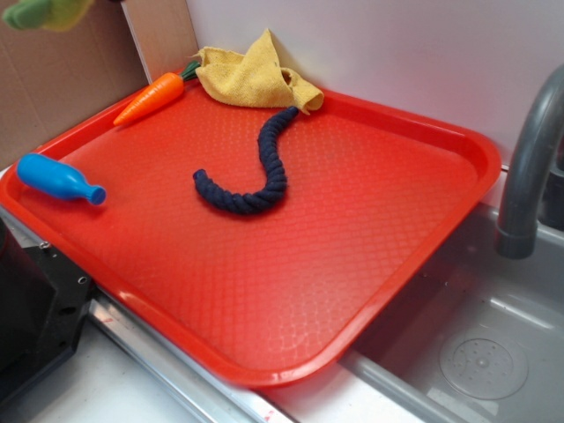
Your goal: Grab the green animal.
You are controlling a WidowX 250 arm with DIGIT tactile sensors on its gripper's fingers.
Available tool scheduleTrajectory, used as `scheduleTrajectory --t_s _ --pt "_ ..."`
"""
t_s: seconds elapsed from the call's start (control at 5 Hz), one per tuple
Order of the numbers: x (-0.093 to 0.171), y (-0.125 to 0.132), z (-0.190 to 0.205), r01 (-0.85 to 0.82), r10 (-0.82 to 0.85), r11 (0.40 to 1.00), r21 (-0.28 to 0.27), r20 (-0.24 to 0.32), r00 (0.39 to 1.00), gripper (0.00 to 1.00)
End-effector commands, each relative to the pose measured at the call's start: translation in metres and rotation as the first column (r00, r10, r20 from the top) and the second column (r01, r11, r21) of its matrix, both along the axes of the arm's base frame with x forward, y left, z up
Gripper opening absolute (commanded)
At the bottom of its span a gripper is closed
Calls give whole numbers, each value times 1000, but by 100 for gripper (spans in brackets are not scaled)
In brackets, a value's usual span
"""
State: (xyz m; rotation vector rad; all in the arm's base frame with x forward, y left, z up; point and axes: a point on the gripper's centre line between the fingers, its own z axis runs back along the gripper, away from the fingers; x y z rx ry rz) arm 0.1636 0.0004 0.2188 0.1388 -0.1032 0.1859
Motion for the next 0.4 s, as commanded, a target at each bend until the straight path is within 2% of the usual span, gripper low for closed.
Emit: scheduleTrajectory --t_s 0.0,0.2 --pt "-5 2 -11 -44 44 998 -40 -12 999 0" --pt "5 -4 -19 -8 7 999 -52 -24 1000 0"
